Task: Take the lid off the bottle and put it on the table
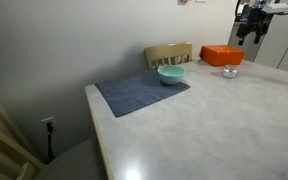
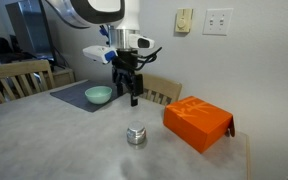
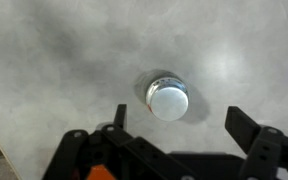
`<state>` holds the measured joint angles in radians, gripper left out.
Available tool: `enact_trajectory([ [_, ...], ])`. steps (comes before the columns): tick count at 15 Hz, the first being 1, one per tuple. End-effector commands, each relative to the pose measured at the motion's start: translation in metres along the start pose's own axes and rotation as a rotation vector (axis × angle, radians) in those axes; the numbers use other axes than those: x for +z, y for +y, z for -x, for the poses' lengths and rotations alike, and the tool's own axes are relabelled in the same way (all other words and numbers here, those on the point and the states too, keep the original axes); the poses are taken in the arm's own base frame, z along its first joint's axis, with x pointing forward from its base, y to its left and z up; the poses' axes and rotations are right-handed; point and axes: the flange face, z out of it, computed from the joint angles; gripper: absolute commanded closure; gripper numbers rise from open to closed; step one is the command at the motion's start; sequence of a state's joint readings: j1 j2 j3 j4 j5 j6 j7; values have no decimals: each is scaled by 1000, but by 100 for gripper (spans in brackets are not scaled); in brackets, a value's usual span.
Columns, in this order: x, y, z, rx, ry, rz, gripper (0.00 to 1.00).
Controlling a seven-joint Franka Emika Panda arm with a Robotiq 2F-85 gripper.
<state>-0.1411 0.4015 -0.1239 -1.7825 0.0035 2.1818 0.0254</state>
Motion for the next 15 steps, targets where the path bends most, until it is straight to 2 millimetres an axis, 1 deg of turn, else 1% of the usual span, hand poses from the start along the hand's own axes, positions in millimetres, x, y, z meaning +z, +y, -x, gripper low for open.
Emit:
enact_trajectory([
  [1, 11, 4, -6, -9, 21, -4, 0],
  [4, 25, 5, -8, -10, -1, -5, 0],
  [11, 63, -1, -16, -54, -68, 10, 0],
  [15, 81, -4, -29, -89, -102, 36, 0],
])
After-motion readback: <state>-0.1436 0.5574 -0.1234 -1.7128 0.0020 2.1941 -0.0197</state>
